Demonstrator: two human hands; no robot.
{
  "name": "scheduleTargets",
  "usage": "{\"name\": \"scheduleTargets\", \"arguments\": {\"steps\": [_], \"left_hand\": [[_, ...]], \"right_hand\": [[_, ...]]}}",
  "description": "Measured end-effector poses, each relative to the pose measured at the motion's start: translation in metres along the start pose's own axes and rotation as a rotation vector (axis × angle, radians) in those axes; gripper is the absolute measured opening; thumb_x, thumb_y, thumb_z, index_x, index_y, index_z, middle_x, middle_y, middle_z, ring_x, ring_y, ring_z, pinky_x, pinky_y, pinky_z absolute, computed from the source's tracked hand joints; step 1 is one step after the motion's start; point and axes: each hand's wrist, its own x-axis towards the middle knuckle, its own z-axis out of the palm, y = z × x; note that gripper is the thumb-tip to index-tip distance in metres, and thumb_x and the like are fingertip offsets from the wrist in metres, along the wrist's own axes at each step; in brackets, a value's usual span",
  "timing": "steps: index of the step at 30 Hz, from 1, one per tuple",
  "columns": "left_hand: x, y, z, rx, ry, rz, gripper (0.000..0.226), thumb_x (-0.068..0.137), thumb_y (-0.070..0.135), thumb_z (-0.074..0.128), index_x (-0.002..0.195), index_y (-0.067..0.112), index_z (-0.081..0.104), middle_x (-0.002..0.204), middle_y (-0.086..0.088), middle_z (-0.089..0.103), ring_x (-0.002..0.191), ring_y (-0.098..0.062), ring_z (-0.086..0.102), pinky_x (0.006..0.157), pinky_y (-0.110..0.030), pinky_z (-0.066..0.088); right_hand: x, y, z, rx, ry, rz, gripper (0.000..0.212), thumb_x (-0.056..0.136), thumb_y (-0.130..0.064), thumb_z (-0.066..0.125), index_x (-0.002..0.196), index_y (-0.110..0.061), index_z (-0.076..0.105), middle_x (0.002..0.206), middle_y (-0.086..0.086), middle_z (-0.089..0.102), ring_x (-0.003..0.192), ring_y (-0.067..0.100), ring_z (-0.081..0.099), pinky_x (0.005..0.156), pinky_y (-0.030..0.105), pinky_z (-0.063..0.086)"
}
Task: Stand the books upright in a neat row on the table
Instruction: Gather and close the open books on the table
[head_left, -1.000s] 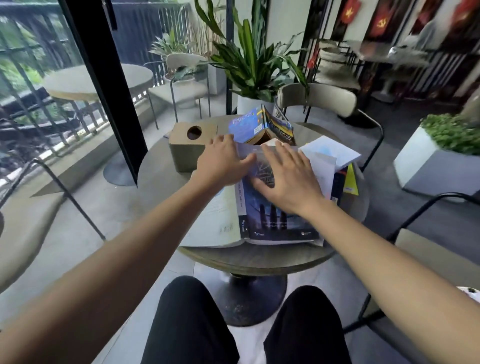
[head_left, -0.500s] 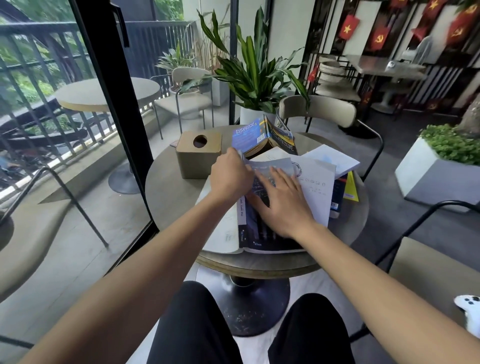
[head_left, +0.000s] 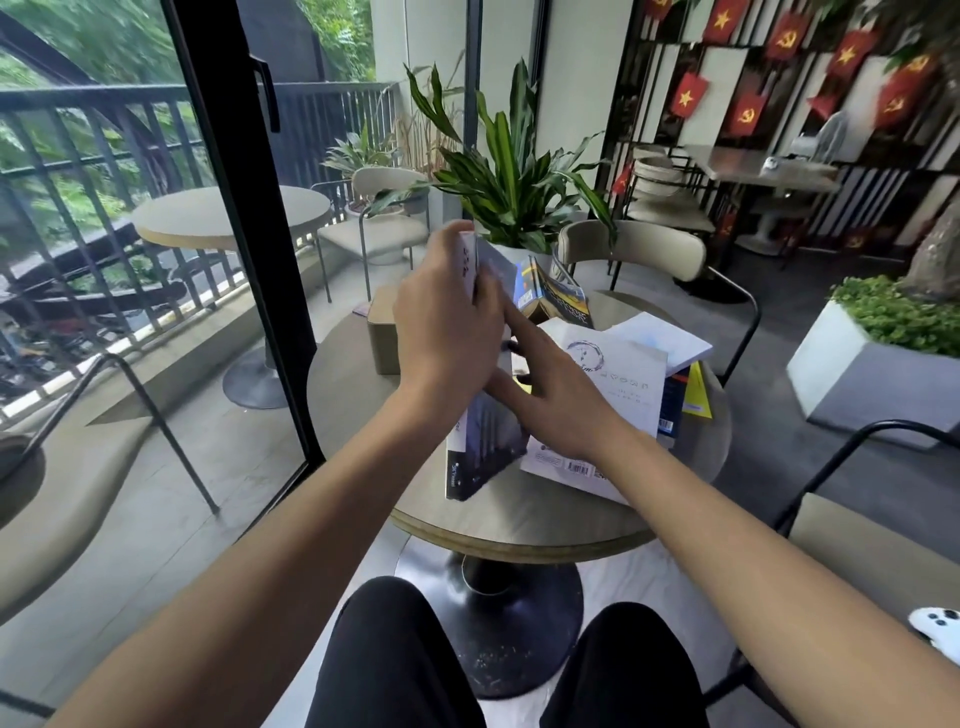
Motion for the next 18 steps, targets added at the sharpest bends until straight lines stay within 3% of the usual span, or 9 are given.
{"name": "scheduleTargets", "arguments": {"steps": [4,9,13,18], "left_hand": [[-0.001,0.004,-0.008,-0.03,0.112,0.151,0.035,0.092,0.006,0.058,0.127,0.003,0.06,0.107,-0.008,0.071,0.086,-0.028,0.066,0.069,-0.032,0.044],[-0.011,-0.011,-0.004,-0.029,0.15,0.243,0.035,0.09,0.001,0.062,0.124,-0.002,0.061,0.107,-0.01,0.072,0.084,-0.025,0.067,0.072,-0.03,0.047],[-0.025,-0.028,0.003,-0.032,0.121,0.211,0.036,0.089,-0.003,0.064,0.125,-0.005,0.061,0.113,-0.011,0.071,0.091,-0.028,0.069,0.076,-0.028,0.048],[-0.038,-0.043,0.008,-0.062,0.128,0.19,0.035,0.093,0.001,0.061,0.127,-0.007,0.056,0.115,-0.012,0.067,0.089,-0.024,0.066,0.078,-0.023,0.048]], "right_hand": [[0.008,-0.005,0.002,0.1,-0.024,0.002,0.082,0.092,-0.045,0.06,0.155,-0.036,0.01,0.153,-0.003,0.039,0.133,0.014,0.044,0.106,0.044,0.042],[0.017,0.002,0.009,0.138,-0.084,0.028,0.082,0.092,-0.036,0.062,0.154,-0.039,0.008,0.147,-0.009,0.048,0.12,0.01,0.058,0.103,0.033,0.046],[0.017,0.014,0.019,0.132,-0.135,0.054,0.085,0.093,-0.03,0.061,0.154,-0.042,0.002,0.146,-0.016,0.046,0.113,0.007,0.062,0.078,0.012,0.049],[0.013,0.023,0.025,0.19,-0.149,0.075,0.092,0.086,-0.037,0.067,0.153,-0.045,0.004,0.128,-0.046,0.045,0.108,-0.012,0.058,0.076,0.009,0.047]]}}
